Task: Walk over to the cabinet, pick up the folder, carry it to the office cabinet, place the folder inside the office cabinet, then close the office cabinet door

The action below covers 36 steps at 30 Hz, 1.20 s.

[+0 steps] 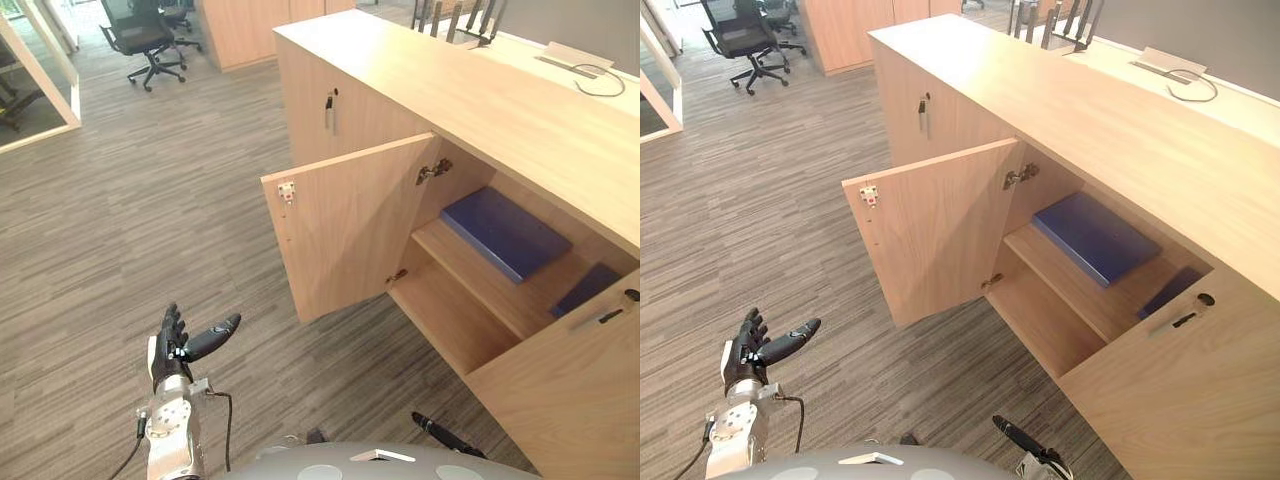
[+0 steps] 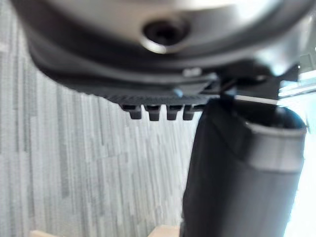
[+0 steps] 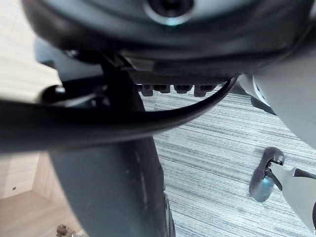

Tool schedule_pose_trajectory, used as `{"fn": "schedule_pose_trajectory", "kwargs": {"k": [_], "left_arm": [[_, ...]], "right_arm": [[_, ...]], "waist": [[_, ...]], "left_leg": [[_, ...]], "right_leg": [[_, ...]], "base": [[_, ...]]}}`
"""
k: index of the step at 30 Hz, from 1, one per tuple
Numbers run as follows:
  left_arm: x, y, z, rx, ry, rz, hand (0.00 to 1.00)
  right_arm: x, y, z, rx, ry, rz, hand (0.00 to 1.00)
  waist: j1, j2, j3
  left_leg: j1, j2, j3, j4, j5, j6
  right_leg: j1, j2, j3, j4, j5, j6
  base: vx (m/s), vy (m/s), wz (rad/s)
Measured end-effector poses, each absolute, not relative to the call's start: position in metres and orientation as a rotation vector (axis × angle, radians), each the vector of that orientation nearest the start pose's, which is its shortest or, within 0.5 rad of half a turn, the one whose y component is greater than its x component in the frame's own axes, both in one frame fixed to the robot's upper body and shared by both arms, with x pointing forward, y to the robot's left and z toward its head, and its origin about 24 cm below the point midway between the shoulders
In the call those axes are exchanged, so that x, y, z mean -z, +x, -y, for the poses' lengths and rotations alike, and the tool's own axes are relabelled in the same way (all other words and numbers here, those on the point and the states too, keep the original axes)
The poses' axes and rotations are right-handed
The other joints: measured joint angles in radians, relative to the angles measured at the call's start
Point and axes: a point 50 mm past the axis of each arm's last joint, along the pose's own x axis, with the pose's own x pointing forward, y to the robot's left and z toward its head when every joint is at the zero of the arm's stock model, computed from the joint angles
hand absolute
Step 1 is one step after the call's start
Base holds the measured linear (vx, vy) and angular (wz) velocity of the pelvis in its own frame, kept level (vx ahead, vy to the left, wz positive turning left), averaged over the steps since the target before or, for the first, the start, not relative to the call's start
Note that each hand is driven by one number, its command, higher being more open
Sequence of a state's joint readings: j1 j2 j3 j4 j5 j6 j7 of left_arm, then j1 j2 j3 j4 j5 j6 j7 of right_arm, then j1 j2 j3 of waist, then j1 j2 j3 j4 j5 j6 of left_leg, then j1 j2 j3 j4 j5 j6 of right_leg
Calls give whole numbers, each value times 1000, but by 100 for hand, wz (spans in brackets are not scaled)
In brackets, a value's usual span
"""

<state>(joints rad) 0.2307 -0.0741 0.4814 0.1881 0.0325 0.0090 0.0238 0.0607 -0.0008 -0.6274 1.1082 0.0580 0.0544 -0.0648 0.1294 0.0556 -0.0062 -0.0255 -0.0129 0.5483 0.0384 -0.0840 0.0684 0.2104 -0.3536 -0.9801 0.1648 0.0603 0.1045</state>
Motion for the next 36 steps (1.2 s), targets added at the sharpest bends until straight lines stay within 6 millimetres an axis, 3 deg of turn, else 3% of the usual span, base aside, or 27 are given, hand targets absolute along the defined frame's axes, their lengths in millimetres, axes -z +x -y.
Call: {"fn": "schedule_pose_trajectory", "kwargs": {"k": [3,8,13,16,20,23,27,30,36], "left_arm": [[47,153,-266,-643,-93,-401,100],[40,155,-294,-836,-270,-321,100],[29,158,-346,-1013,-417,-221,100],[11,176,-370,-1029,-416,-162,100],[-9,198,-388,-1014,-381,-129,100],[-9,205,-392,-1012,-376,-159,100],[6,211,-385,-978,-355,-266,100],[15,228,-370,-929,-375,-332,100],[-2,273,-349,-765,-292,-355,100]], "right_arm": [[169,63,211,626,333,-1185,100],[170,56,209,574,291,-1211,100],[170,58,211,545,283,-1227,100],[170,58,211,549,292,-1224,100],[170,57,210,560,311,-1225,100],[171,59,208,555,319,-1224,100],[172,58,202,549,335,-1233,100],[173,56,199,545,338,-1242,100],[173,57,197,559,370,-1226,100]], "waist": [[-26,-1,-16],[-29,4,-51],[-53,12,-74],[-54,9,-77],[-57,-1,-85],[-64,-13,-94],[-78,-30,-105],[-79,-48,-116],[-85,-62,-124]], "left_leg": [[6,-16,13,-28,13,18],[39,-19,70,-72,26,3],[68,-7,126,-128,54,-27],[67,6,138,-128,59,-35],[67,7,142,-128,62,-32],[66,7,148,-127,63,-31],[66,8,161,-126,63,-32],[60,18,170,-126,64,-34],[2,45,193,-128,81,-45]], "right_leg": [[-24,9,20,-31,-3,-4],[-42,25,56,-52,-27,-42],[-45,65,84,-97,-33,-46],[-54,76,100,-98,-34,-47],[-57,77,109,-99,-36,-46],[-67,77,111,-101,-36,-46],[-72,83,132,-116,-35,-46],[-82,93,136,-116,-34,-45],[-152,115,166,-115,-32,-42]], "base": [[87,26,-10],[45,-59,-34],[3,-123,-36],[10,-78,-13],[27,-41,-2],[32,-24,-6],[48,-46,-8],[29,-63,-8],[1,-61,-13]]}}
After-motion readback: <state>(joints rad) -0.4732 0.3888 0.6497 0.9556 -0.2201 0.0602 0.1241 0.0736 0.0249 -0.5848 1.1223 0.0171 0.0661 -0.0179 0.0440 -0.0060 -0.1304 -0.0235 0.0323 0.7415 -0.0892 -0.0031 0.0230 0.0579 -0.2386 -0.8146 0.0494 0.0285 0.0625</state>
